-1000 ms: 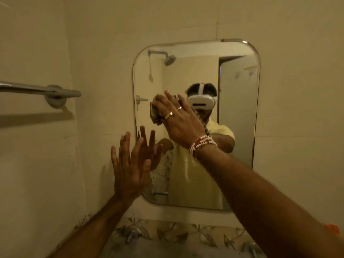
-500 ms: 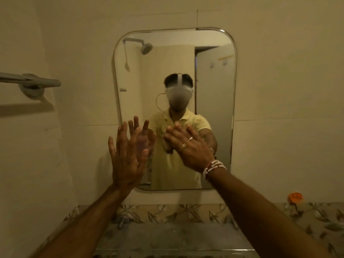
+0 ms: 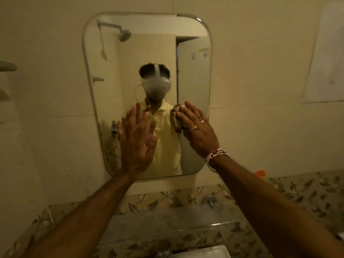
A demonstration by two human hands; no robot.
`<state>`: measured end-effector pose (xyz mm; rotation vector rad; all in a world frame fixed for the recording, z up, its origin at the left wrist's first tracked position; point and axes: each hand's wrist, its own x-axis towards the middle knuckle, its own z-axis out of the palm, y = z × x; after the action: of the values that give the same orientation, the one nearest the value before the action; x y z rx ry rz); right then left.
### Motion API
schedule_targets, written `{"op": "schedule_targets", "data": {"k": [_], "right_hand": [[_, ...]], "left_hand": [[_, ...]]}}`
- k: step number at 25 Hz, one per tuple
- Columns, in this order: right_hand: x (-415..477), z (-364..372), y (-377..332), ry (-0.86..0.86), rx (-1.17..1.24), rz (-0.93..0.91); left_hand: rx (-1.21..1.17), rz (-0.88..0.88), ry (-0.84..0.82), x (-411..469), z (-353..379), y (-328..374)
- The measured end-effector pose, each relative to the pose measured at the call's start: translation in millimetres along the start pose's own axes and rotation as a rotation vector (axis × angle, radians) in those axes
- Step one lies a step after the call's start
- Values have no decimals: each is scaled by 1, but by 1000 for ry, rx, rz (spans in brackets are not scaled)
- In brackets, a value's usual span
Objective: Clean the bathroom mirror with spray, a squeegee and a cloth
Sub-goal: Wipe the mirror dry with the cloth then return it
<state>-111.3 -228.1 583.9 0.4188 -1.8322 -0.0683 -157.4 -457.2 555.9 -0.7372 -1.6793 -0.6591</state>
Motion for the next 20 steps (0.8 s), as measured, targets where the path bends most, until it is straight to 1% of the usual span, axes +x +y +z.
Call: {"op": "schedule_targets", "data": {"k": [4,7,10,15,17,20], "right_hand": [[-39,-34,29,-52,-63,109],[-91,-68,57,-95,-126,196],[-148,-107,98,-153,-193,286],[-248,-174,164,-213,-255,474],[-299,-203,193,-256,-271,554],[-379,-235,219,-303,-250,725]], "left_hand": [[-127,38,-51,-10,44,45],[-236,86,-100,-20,82,96],[-343,136,-145,-36,117,161],[-477,144,-208,-57,190,269],[-530,138,-240,-73,224,321],[-610,149,-339,-118,268,392]]}}
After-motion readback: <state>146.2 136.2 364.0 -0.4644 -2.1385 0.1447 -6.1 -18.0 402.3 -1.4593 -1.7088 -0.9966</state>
